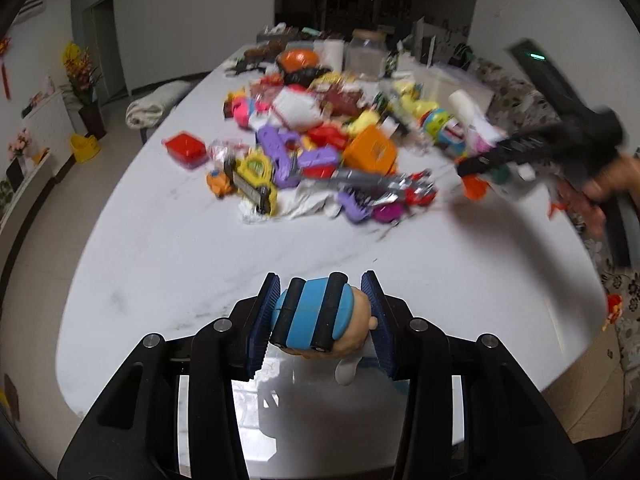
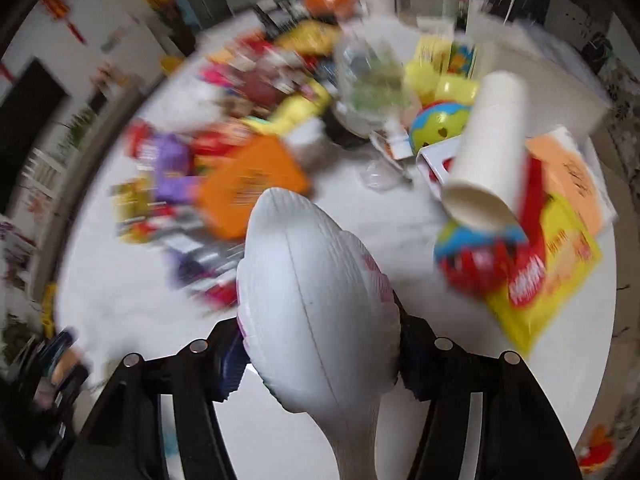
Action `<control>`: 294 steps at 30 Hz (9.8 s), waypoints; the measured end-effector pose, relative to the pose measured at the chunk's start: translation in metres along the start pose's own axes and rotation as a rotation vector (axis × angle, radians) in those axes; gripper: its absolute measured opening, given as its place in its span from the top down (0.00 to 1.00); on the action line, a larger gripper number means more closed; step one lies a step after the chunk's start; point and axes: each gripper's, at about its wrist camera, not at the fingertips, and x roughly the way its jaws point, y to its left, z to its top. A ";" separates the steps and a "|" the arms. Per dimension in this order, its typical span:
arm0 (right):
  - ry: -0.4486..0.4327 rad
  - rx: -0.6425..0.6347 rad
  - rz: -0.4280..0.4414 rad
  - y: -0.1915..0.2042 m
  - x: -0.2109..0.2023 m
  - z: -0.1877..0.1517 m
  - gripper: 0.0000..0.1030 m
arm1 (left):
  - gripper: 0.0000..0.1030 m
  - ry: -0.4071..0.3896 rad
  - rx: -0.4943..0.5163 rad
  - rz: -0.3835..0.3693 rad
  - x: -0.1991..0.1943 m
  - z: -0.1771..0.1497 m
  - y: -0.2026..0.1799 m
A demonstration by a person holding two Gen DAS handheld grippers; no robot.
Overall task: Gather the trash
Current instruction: 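Grasp the blue-striped toy with the left tool while the right tool grasps the white balloon, then drop the blue-striped toy and white balloon from both tools into the box, then grasp the silver-red robot figure with the right tool while the left tool grasps the magenta egg, then drop the robot figure and magenta egg from both tools into the box, then grasp the orange Doctor Toy case with the right tool while the left tool grasps the purple toy, then drop the orange case and purple toy from both tools into the box, then grasp the white cloth with the right tool while the left tool grasps the yellow toy car, then drop the white cloth and yellow car from both tools into the box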
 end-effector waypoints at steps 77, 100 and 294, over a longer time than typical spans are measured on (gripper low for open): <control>-0.167 0.379 0.054 -0.080 -0.111 -0.206 0.25 | 0.67 0.107 -0.018 0.081 0.155 0.050 -0.080; 0.130 0.041 0.262 0.038 -0.052 -0.246 0.25 | 0.67 0.192 0.316 -0.165 -0.054 -0.120 -0.062; -0.052 -0.062 0.080 0.022 -0.067 -0.146 0.40 | 0.16 0.225 0.182 -0.052 -0.024 -0.117 -0.021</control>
